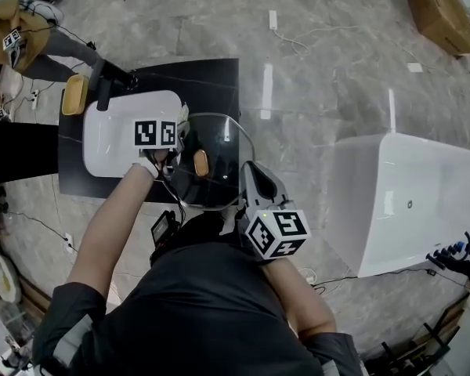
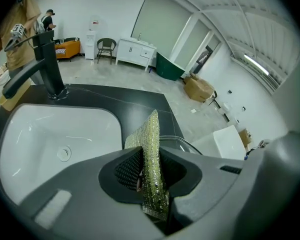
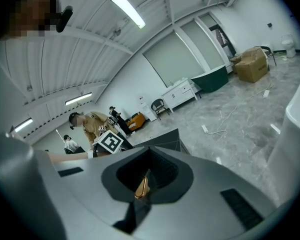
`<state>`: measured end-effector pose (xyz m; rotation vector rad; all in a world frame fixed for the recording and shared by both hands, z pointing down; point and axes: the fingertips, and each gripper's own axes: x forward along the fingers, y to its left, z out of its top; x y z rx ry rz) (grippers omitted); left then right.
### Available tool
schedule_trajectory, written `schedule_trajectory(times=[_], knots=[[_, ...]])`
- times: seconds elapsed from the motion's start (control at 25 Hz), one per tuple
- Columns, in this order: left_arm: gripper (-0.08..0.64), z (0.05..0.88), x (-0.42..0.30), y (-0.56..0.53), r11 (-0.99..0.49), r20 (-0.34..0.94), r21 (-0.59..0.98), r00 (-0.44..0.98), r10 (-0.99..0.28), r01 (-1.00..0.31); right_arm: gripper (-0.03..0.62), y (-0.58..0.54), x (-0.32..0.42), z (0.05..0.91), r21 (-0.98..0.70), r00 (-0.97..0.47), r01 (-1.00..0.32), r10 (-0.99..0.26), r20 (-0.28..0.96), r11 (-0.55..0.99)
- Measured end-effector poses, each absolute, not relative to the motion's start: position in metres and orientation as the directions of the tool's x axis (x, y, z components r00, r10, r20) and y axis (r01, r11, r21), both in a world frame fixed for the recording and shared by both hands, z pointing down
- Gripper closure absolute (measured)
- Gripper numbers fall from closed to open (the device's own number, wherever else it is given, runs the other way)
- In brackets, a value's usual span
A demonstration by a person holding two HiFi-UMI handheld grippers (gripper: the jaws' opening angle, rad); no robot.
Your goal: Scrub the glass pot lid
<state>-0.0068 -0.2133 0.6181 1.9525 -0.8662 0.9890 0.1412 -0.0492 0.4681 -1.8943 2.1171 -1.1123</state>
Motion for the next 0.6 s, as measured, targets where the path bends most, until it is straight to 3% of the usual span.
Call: schedule_trajectory(times=[0.6], knots=[[0.485, 0.632, 0.074, -0.188, -0.601, 0.893, 0.285, 0.435, -0.117, -0.747, 0.586, -0.016, 0.203, 0.486, -0.578, -0.154, -0.806, -0.895, 0.418, -0.131]])
